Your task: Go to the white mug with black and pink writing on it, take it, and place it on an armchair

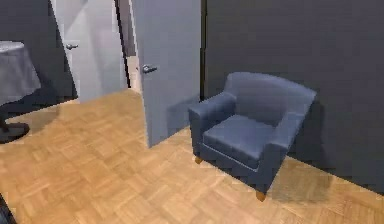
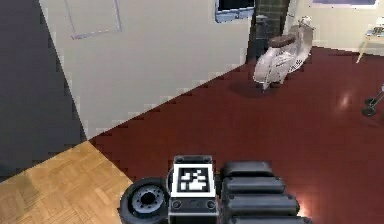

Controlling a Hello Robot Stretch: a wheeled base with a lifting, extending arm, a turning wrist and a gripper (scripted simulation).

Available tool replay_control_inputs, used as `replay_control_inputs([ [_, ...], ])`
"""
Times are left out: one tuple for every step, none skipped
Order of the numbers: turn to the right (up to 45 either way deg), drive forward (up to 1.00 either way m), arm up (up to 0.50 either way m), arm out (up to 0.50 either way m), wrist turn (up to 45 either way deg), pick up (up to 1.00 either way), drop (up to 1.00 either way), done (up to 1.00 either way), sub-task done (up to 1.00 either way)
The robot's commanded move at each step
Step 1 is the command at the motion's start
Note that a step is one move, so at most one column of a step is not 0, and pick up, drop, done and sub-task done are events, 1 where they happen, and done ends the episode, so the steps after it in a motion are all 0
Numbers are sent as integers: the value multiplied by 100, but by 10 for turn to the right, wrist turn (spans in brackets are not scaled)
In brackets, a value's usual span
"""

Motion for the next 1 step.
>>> replay_control_inputs([
  [0,90,0,0,0,0,0,0,0],
])
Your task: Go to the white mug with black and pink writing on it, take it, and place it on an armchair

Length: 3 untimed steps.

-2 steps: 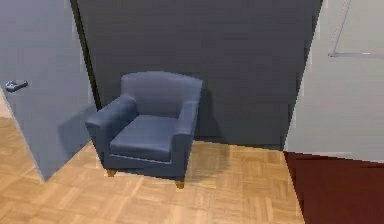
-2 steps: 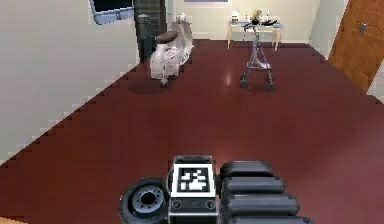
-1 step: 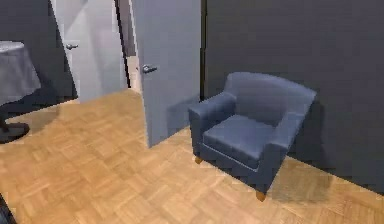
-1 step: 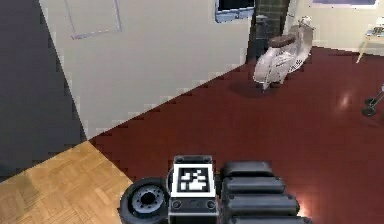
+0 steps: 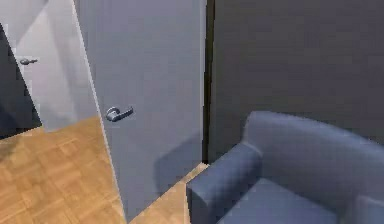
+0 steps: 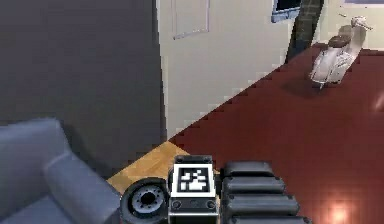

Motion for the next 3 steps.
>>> replay_control_inputs([
  [-450,0,0,0,0,0,0,0,0],
  [0,5,0,0,0,0,0,0,0],
  [-120,0,0,0,0,0,0,0,0],
])
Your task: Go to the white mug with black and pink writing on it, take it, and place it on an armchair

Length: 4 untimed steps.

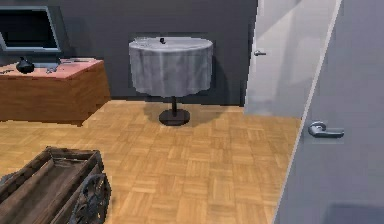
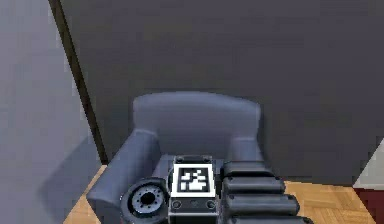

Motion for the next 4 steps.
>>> replay_control_inputs([
  [0,0,0,48,0,0,0,0,0],
  [0,0,0,0,450,0,0,0,0],
  [0,0,0,0,450,0,0,0,0],
  [0,0,0,0,360,0,0,0,0],
])
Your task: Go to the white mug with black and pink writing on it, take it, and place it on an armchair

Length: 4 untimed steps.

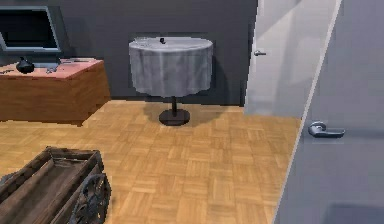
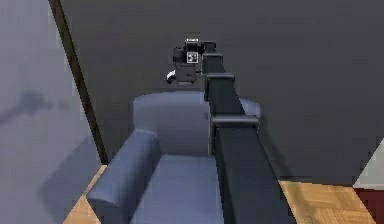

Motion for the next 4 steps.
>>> replay_control_inputs([
  [0,0,-32,0,0,0,0,0,0],
  [0,0,-32,0,0,0,0,0,0],
  [0,0,0,0,0,0,100,0,0],
  [0,0,10,0,0,0,0,0,0],
])
